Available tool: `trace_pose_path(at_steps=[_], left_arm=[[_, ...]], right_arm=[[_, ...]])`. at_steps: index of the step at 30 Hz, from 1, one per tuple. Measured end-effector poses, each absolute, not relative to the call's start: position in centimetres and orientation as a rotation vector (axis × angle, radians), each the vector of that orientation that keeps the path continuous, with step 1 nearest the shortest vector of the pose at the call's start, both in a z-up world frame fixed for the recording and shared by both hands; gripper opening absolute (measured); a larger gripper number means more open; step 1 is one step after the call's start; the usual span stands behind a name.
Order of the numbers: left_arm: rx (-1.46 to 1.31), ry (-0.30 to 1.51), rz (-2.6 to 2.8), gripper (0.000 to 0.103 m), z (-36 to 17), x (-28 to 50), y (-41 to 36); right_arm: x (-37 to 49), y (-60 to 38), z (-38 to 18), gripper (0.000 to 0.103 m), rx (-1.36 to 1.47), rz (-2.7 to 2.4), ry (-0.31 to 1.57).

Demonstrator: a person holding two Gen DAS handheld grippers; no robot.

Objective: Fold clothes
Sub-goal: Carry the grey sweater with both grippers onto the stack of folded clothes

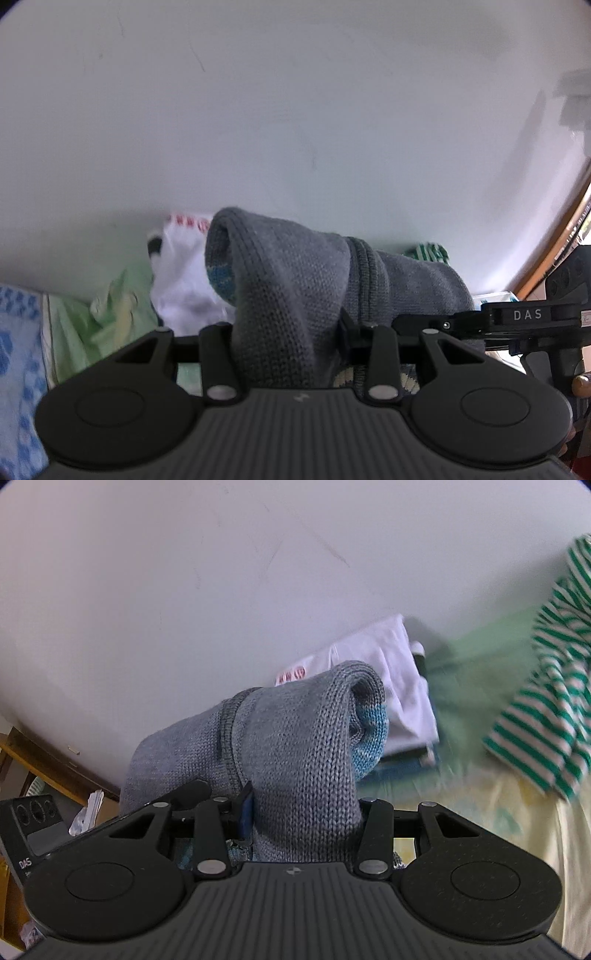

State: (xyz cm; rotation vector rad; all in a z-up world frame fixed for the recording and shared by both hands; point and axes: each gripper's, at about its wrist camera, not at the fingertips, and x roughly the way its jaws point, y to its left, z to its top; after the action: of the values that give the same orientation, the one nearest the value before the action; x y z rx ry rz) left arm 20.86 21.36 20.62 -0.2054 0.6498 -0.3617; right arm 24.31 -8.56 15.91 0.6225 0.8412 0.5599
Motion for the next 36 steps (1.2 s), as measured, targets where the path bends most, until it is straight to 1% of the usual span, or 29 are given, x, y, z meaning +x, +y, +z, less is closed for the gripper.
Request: trace_pose_path(at_steps=[10,17,22,32,35,36], left_arm=[[-0.208,0.623,-0.297,0.038,21.2,27.2,22.6],[-0.188,0.642,-0.270,0.038,21.2,31.0,22.1],[-0.162,0.651,-0.259,0.038,20.9,32.6,21.2],[-0.142,0.697,-0.239,0.039,19.0,34.9,21.3],[-0.134,0.709,-0.231,0.041,18.2,35.2,20.6],[-0.131,0.713,-0.228,0.043,18.0,35.2,20.4]], right_arm=[[31.6,-6.3,16.6,0.045,0.580,0.583,0.831],[35.4,-5.6,16.6,0.045,0.551,0.552,0.837],[37.6,-5.5,16.3,0.045,0.538,0.525,0.847],[40.0,-5.1,13.7,0.045,0.547,0.497,0.871],[40.2,-4.8,13.2,0.045,0.522,0.485,0.872],[40.2,-4.7,13.0,0.046,0.511,0.480,0.872]])
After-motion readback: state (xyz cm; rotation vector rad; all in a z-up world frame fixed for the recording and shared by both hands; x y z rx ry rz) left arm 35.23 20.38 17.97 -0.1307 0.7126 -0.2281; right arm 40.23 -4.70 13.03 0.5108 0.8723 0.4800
